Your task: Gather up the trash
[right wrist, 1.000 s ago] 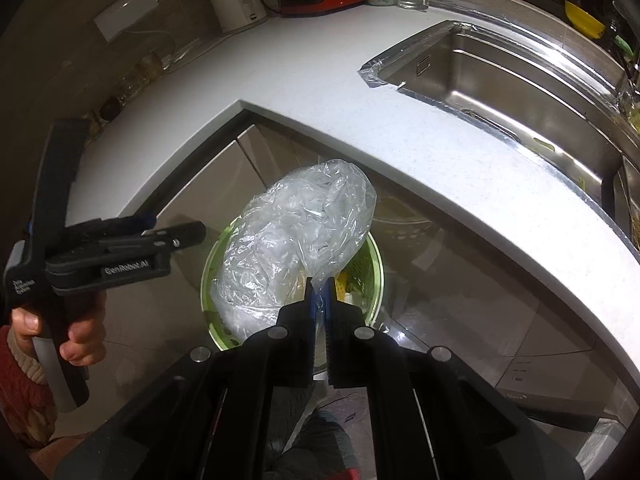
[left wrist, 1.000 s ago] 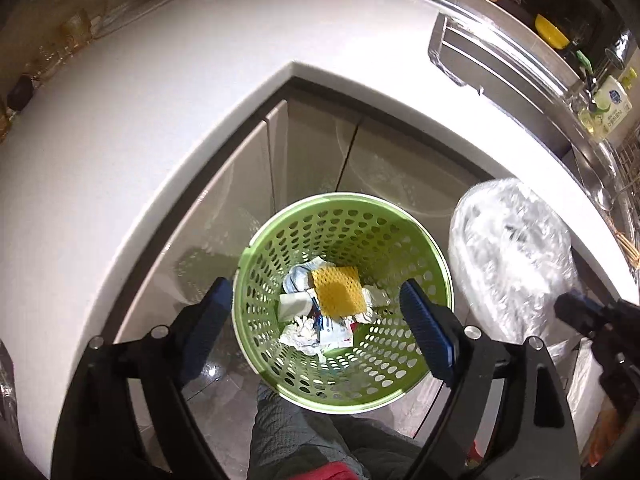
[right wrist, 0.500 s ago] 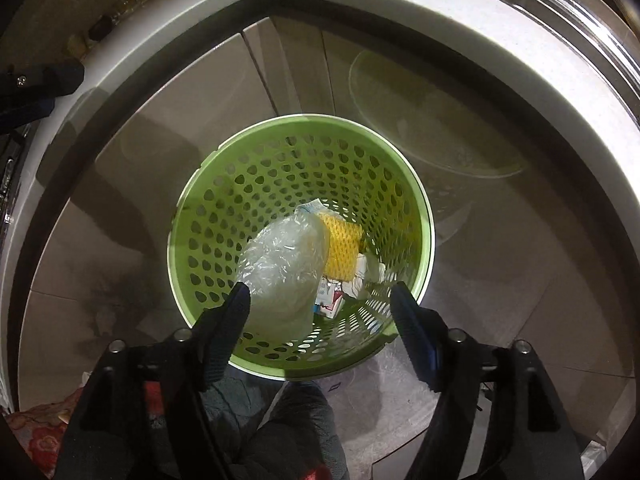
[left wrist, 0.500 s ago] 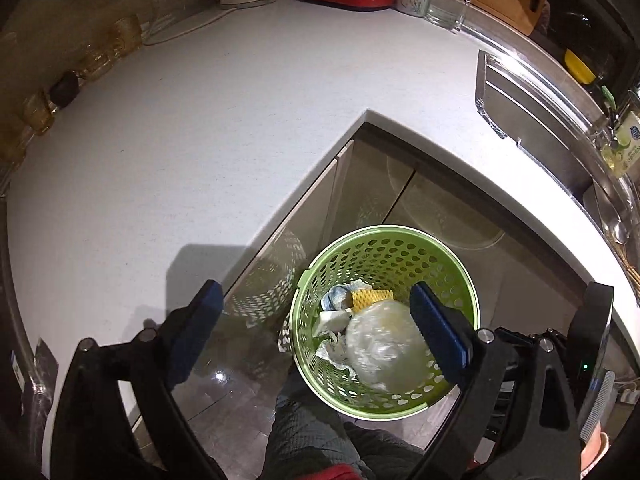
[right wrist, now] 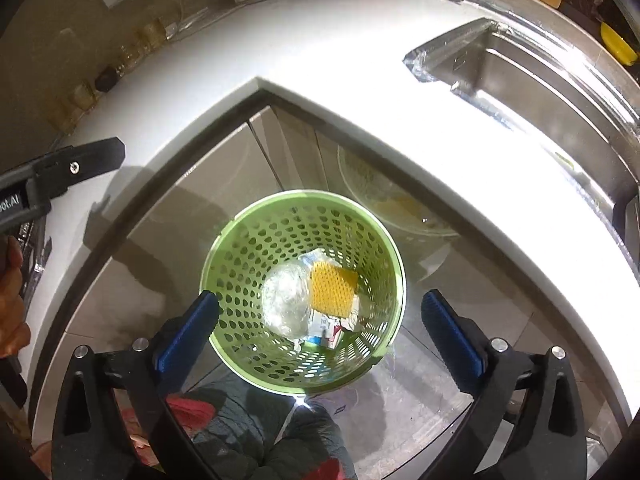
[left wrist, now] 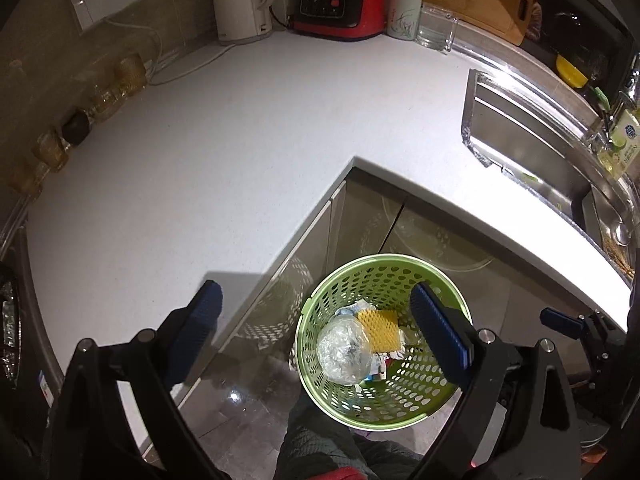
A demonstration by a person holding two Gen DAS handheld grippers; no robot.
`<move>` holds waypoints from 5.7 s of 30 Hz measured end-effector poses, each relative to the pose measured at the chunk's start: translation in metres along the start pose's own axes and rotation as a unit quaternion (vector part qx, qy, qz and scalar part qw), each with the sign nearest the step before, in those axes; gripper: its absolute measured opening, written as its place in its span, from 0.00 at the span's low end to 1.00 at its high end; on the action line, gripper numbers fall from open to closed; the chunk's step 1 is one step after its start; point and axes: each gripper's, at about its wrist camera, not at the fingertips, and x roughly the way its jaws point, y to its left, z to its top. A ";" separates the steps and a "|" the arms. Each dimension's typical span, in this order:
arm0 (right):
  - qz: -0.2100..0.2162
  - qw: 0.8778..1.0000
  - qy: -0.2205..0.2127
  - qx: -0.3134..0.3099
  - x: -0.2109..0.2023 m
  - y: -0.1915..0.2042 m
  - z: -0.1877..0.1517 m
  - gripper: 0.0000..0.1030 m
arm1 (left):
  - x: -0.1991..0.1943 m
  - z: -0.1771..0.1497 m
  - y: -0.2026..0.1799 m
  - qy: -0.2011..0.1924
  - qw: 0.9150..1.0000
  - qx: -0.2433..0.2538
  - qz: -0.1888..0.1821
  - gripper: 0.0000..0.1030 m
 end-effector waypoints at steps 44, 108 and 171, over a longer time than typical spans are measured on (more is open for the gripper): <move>-0.017 0.941 -0.330 -0.073 -0.249 0.123 0.180 0.98 | -0.232 0.145 0.099 -0.269 0.957 -0.086 0.069 0.93; -0.067 0.948 -0.310 -0.027 -0.209 0.144 0.209 0.98 | -0.175 0.177 0.139 -0.230 0.972 -0.033 0.025 0.93; -0.071 0.949 -0.308 -0.020 -0.207 0.150 0.206 0.98 | -0.176 0.175 0.140 -0.230 0.972 -0.039 0.026 0.93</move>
